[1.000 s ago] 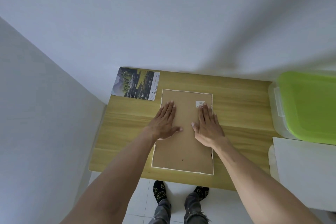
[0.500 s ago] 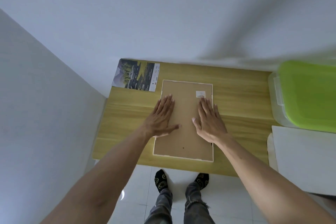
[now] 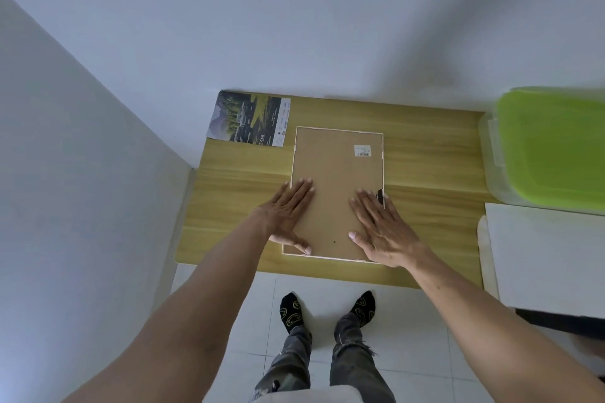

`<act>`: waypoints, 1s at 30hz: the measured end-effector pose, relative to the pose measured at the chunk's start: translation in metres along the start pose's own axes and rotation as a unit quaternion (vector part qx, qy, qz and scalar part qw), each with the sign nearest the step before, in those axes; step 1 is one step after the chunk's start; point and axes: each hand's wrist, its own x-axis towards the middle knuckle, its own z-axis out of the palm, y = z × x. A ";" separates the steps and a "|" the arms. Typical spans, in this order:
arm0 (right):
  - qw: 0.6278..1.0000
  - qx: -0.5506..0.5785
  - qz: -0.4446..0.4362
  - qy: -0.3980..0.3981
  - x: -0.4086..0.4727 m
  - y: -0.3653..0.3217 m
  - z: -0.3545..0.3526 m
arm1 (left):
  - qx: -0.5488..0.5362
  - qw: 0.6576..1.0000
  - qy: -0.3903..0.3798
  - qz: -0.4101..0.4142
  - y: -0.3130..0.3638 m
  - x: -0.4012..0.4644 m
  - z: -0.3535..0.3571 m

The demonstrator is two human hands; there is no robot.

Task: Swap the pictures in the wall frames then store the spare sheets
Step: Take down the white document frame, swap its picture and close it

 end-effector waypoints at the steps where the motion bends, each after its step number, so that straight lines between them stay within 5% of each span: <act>1: 1.000 0.005 0.007 -0.010 -0.001 -0.001 -0.003 | -0.006 1.000 -0.003 -0.008 0.003 -0.001 -0.003; 7: 0.960 0.176 0.183 0.115 -0.006 -0.013 -0.016 | -0.232 0.955 0.136 -0.126 0.024 -0.007 -0.014; 11: 0.919 0.253 0.278 0.115 -0.004 -0.027 -0.037 | -0.399 0.852 0.215 -0.264 0.038 0.007 -0.027; 15: 0.850 0.394 0.338 0.087 0.009 -0.028 -0.052 | -0.585 0.700 0.242 -0.331 0.035 0.008 -0.044; 19: 0.771 0.502 0.367 0.134 0.001 -0.032 -0.077 | -0.656 0.620 0.254 -0.347 0.019 0.004 -0.050; 25: 0.738 0.545 0.355 0.180 -0.009 -0.029 -0.117 | -0.733 0.592 0.238 -0.235 0.001 -0.025 -0.093; 30: 0.784 0.497 0.310 0.204 -0.008 -0.036 -0.167 | -0.728 0.581 0.302 -0.205 0.001 -0.039 -0.143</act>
